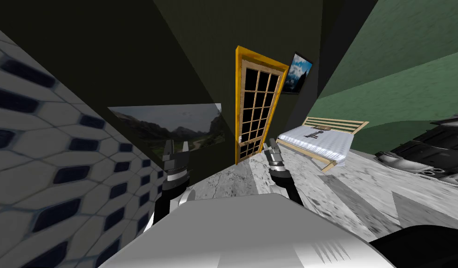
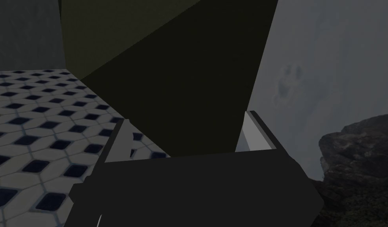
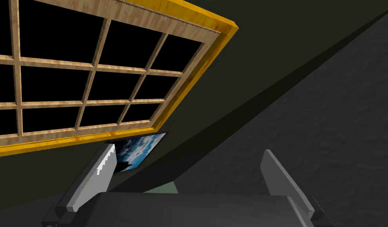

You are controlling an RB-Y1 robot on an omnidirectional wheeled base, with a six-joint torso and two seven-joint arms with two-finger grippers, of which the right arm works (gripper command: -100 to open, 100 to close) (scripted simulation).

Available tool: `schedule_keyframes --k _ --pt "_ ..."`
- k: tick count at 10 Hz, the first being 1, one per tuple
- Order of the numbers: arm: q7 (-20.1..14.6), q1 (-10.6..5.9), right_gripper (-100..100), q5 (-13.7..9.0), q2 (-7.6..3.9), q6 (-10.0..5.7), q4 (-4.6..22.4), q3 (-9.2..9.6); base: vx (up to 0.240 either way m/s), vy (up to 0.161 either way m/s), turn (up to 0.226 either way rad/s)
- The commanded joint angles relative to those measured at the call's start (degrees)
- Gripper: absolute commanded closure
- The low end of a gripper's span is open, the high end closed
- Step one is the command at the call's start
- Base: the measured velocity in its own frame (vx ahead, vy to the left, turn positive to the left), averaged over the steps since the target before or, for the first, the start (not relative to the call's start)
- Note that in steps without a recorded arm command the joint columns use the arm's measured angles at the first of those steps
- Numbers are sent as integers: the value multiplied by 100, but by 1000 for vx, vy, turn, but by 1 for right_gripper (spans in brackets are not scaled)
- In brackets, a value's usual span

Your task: Pull the door open

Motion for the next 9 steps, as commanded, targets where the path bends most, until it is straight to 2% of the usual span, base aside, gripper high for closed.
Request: schedule_keyframes --k 1,8,9 --pt "133 -52 -100 36 -19 -43 163 -27 36 -14 45" --pt "1038 -410 -100 279 -121 -338 1224 -208 86 -33 60" --pt "1038 -410 -100 279 -121 -338 1271 -208 63 -24 27"
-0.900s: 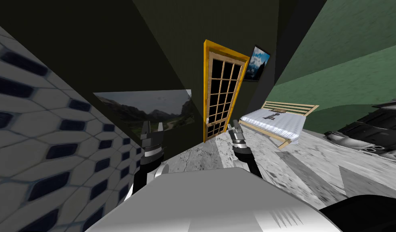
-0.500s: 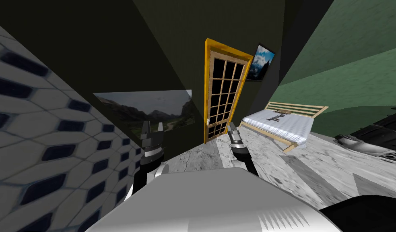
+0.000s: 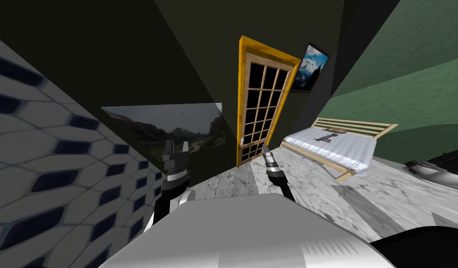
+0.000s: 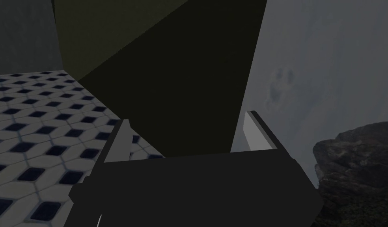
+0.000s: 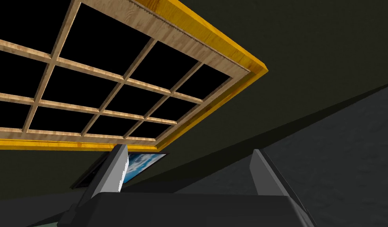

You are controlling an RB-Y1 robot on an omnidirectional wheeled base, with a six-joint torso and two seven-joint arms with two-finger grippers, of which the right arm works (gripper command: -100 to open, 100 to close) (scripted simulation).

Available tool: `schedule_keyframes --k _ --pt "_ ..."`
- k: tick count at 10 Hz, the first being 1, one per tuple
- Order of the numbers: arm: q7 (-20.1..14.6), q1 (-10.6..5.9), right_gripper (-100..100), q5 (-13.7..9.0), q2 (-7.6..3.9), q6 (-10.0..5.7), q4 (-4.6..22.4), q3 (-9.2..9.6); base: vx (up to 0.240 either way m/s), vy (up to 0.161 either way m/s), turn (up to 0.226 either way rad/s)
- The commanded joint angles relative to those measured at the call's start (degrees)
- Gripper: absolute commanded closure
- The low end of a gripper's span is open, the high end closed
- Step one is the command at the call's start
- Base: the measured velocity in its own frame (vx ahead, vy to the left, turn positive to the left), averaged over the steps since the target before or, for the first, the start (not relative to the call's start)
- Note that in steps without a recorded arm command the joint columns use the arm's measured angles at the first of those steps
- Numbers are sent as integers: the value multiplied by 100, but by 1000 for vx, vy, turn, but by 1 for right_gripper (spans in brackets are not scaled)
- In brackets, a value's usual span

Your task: Pull the door open

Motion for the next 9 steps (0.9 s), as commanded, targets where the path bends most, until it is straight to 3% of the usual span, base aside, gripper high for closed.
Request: schedule_keyframes --k 1,7,9 --pt "187 -70 -100 50 -17 -66 241 -36 56 -13 41" --pt "1057 -423 -100 291 -93 -357 1285 -215 76 -41 69" --pt "1276 -500 -100 343 -107 -421 1517 -255 53 -29 42"
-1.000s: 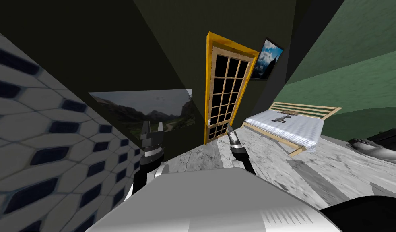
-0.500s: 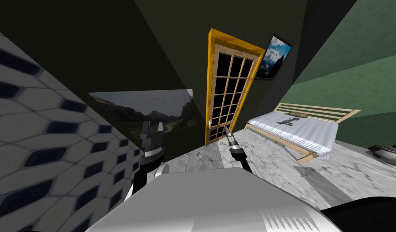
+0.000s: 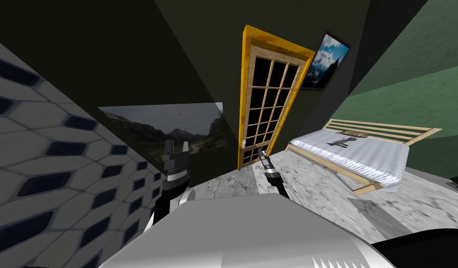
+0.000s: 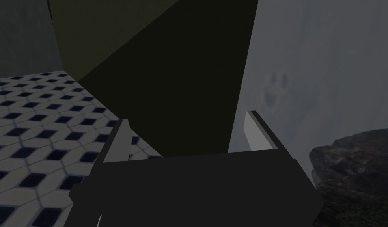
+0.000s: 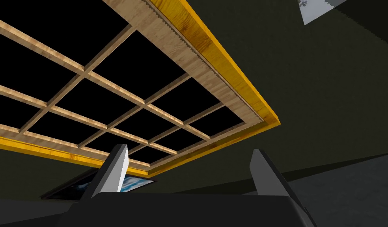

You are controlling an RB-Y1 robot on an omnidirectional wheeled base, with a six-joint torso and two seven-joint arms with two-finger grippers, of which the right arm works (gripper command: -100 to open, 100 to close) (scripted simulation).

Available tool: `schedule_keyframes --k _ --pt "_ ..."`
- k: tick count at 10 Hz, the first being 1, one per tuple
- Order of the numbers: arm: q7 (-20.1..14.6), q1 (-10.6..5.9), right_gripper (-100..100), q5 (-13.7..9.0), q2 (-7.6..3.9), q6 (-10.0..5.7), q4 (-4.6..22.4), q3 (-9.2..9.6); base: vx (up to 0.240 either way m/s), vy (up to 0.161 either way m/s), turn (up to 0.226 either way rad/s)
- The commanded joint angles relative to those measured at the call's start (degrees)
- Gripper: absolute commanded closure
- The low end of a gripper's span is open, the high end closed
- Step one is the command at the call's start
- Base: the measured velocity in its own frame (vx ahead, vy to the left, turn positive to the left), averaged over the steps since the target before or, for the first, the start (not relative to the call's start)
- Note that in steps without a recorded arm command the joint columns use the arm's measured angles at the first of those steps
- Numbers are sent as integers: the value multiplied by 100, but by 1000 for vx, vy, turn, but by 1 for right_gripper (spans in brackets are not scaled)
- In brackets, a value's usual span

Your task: Pull the door open

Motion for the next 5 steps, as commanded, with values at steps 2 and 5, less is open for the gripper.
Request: schedule_keyframes --k 2,5 --pt "318 -99 -100 83 -16 -106 385 -53 61 -50 64" --pt "721 -258 -100 192 -43 -237 873 -133 49 -29 49"
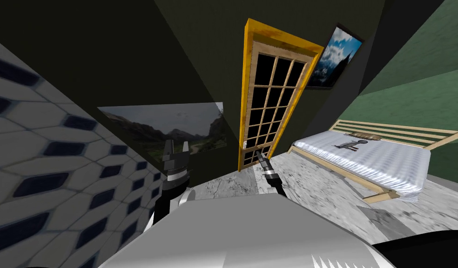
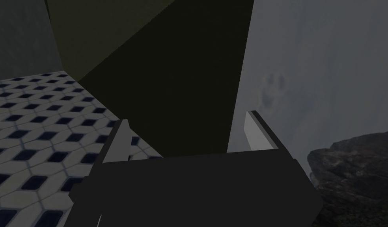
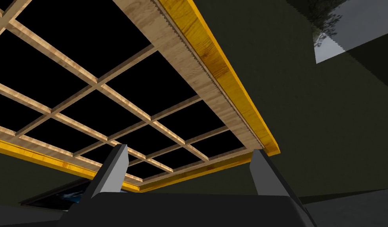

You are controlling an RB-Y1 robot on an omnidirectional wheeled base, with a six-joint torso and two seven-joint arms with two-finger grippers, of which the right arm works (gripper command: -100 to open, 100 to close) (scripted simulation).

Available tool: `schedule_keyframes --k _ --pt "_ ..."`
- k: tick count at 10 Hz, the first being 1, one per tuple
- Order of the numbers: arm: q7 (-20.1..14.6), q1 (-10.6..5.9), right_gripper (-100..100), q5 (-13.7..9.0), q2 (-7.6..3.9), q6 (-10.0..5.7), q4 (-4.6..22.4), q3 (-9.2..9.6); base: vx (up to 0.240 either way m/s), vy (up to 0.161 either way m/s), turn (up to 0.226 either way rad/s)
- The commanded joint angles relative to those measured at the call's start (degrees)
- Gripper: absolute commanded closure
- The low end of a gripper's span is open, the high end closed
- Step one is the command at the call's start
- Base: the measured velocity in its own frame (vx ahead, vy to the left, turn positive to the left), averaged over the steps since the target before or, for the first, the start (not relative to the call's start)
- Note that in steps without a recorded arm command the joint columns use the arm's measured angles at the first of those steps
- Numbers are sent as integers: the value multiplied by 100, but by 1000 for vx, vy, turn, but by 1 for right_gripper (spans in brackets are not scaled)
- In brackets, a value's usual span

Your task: Pull the door open

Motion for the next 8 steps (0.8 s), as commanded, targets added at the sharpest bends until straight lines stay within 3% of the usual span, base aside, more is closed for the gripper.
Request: schedule_keyframes --k 1,4,7,8 --pt "286 -117 -100 85 -13 -106 286 -58 68 -51 107" --pt "531 -198 -100 140 -27 -172 634 -99 51 -32 39" --pt "1085 -441 -100 305 -62 -373 1288 -222 75 -48 84" --pt "1145 -441 -100 305 -62 -373 1386 -222 57 -55 30"
